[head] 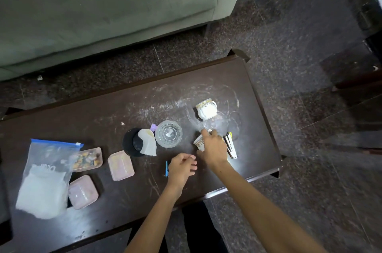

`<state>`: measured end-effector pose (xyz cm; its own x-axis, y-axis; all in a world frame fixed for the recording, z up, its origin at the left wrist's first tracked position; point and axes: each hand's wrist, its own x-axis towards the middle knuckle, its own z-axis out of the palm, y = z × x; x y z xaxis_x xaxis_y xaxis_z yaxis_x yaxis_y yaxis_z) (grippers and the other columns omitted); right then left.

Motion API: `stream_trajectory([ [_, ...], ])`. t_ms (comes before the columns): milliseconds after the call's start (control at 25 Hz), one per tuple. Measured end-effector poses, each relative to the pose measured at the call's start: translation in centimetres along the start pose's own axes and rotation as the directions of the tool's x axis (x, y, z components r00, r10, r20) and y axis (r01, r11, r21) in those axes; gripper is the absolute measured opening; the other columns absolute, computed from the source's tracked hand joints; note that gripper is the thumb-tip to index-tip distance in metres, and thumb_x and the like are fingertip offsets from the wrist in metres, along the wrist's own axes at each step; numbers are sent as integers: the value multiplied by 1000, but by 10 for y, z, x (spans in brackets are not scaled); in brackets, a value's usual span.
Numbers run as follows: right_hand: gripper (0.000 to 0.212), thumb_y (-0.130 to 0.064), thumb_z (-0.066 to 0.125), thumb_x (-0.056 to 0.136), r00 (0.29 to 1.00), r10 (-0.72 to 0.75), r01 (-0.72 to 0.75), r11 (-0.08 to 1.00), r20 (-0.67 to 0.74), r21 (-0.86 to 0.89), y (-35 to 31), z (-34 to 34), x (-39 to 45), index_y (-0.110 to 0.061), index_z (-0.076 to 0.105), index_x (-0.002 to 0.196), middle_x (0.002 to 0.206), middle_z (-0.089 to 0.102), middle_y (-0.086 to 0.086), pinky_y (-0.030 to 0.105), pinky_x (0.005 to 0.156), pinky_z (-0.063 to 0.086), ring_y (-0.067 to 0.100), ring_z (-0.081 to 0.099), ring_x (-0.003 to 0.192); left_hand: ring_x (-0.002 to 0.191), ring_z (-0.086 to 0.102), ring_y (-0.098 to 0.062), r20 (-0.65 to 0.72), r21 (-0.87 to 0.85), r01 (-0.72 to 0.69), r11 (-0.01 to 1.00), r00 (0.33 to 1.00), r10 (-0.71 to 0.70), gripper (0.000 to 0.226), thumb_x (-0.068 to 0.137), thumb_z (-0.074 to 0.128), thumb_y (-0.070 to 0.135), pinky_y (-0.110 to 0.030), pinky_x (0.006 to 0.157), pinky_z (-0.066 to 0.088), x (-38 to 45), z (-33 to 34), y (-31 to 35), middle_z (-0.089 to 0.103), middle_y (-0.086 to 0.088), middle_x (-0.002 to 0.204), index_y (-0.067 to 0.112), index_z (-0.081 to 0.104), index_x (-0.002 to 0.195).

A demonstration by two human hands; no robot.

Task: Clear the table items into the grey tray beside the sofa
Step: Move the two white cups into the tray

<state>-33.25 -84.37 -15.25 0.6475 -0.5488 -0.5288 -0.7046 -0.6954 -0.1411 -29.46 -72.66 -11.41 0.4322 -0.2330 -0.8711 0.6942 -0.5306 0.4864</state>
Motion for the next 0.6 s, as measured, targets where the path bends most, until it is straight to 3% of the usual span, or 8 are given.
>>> stream_trajectory([
  [120,54,-34,78,63,995,-100,103,955,-23,278,17,-9,-5,-17,47,104,110,54,7,33,67,44,30,61,88,81,64,-23,101,-137,110,984,990,-97,31,98,47,29,-32,73,55,3,4,4,64,-18,97,2,58,107],
  [240,49,-30,81,57,971,-188,238,835,-149,496,34,-17,-26,-17,46,89,102,57,2,33,66,44,24,59,82,93,65,-28,194,-268,161,950,975,-111,38,95,49,42,-38,82,56,5,7,12,66,-17,98,7,59,106],
  [360,50,-24,85,55,946,-204,314,766,-251,561,42,-20,-43,-18,43,83,100,61,-1,26,67,46,16,57,84,83,67,-21,247,-263,149,953,965,-82,38,90,59,38,-34,82,57,2,10,12,70,-12,90,4,66,106],
  [480,51,-22,85,56,948,-202,313,734,-246,603,43,-21,-47,-19,41,81,103,63,-9,21,68,45,7,56,87,81,65,-19,260,-287,151,946,963,-74,37,90,62,29,-28,76,57,2,13,10,70,-15,93,-3,65,108],
  [600,52,-25,83,58,945,-238,325,728,-223,604,45,-23,-47,-27,38,84,105,64,-11,18,69,45,6,56,87,79,64,-19,187,-315,91,945,982,-32,33,87,66,24,-21,69,56,0,15,10,69,-16,93,-5,67,102],
])
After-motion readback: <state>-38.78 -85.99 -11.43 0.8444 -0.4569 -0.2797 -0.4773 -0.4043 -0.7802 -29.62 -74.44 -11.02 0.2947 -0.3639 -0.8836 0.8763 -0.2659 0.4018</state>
